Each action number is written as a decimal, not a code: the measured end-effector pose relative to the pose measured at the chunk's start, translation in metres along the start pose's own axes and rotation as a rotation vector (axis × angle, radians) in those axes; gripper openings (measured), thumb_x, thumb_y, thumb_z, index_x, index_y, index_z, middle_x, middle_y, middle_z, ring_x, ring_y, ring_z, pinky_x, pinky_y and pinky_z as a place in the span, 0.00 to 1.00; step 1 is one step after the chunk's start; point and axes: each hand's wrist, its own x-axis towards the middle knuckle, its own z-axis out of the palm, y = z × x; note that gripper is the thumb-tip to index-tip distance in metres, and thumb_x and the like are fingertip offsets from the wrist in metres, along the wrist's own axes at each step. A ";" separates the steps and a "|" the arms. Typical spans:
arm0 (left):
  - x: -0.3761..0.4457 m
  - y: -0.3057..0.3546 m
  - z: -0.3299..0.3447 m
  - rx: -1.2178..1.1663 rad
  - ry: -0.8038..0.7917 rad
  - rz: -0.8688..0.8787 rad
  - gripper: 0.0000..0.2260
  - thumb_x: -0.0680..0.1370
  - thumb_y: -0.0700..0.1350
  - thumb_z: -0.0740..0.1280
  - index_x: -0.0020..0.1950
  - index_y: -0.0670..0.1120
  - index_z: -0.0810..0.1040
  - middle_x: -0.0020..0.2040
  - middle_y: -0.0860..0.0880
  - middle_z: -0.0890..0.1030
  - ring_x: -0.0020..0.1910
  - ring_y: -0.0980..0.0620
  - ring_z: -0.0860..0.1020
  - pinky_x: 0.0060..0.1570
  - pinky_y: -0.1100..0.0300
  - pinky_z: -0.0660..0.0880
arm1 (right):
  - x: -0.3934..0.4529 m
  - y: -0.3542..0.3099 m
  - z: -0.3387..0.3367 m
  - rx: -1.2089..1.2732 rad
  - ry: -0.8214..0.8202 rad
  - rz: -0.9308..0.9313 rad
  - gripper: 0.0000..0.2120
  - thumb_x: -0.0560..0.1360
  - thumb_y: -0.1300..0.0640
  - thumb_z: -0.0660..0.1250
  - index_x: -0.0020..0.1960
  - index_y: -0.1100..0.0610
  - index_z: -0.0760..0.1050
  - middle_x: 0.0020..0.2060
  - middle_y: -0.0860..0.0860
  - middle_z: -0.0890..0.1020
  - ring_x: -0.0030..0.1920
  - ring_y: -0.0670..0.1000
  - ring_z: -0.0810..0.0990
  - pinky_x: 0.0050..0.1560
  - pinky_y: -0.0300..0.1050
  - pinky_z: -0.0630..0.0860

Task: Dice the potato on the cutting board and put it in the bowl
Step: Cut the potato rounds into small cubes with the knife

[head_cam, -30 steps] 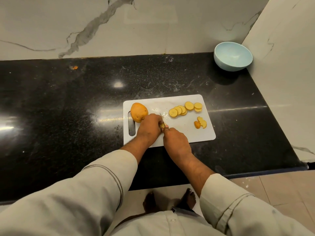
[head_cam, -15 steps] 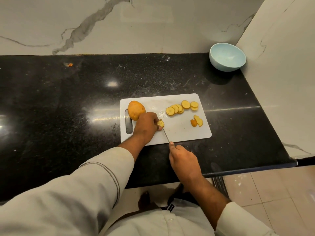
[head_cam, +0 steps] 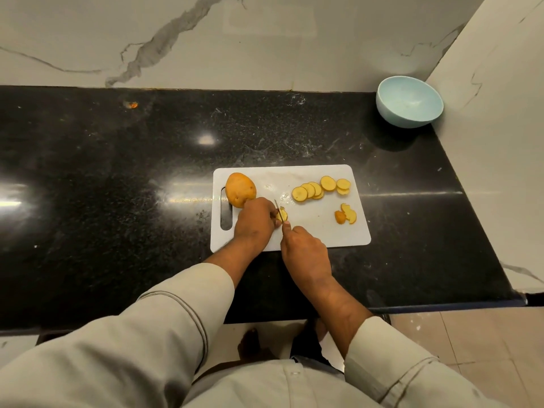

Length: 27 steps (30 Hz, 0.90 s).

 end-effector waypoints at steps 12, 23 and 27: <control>0.012 -0.001 -0.003 0.098 -0.069 0.032 0.03 0.73 0.37 0.71 0.46 0.41 0.84 0.42 0.44 0.84 0.37 0.52 0.77 0.42 0.58 0.77 | 0.012 -0.004 0.004 0.057 0.003 0.001 0.15 0.83 0.57 0.54 0.66 0.58 0.71 0.45 0.54 0.77 0.39 0.55 0.78 0.36 0.49 0.73; 0.026 -0.005 -0.005 0.174 -0.145 0.034 0.06 0.73 0.42 0.73 0.48 0.43 0.85 0.45 0.45 0.85 0.33 0.56 0.72 0.37 0.64 0.66 | 0.018 -0.006 0.000 0.032 -0.007 -0.020 0.14 0.83 0.58 0.53 0.63 0.60 0.73 0.47 0.55 0.78 0.41 0.56 0.78 0.36 0.46 0.67; 0.024 -0.009 -0.003 0.125 -0.103 0.024 0.05 0.73 0.40 0.72 0.49 0.42 0.85 0.45 0.46 0.84 0.33 0.58 0.73 0.39 0.64 0.68 | 0.021 -0.007 -0.003 0.057 -0.055 0.005 0.14 0.82 0.59 0.53 0.61 0.60 0.74 0.48 0.56 0.79 0.43 0.57 0.78 0.38 0.46 0.66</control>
